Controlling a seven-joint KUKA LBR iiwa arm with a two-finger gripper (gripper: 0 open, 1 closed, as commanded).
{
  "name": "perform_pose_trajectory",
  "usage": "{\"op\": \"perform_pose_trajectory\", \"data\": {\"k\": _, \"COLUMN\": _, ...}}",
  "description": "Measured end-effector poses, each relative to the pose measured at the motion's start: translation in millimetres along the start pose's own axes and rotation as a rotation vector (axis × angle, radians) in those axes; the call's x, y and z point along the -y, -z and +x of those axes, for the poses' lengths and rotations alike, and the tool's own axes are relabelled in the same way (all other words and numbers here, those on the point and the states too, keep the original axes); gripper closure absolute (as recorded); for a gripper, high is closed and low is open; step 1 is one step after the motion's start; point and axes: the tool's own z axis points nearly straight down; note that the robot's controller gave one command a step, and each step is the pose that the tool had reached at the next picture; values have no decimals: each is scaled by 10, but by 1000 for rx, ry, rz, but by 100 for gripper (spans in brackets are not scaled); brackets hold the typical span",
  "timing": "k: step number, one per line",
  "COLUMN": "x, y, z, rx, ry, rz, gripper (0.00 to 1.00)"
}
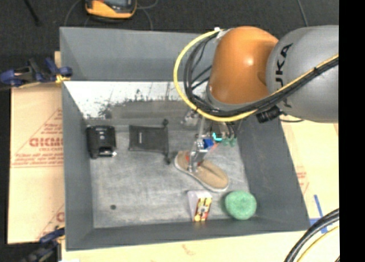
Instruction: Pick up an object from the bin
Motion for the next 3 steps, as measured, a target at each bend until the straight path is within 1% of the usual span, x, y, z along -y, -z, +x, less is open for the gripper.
{"op": "perform_pose_trajectory", "data": {"k": 1, "x": 1, "y": 47, "z": -15, "rx": 8, "ry": -1, "rz": 0, "gripper": 0}}
{"op": "perform_pose_trajectory", "data": {"k": 2, "x": 321, "y": -706, "z": -84, "rx": 13, "ry": -8, "rz": 1, "gripper": 0}}
{"op": "perform_pose_trajectory", "data": {"k": 3, "x": 561, "y": -804, "z": -47, "rx": 1, "ry": -127, "rz": 0, "gripper": 0}}
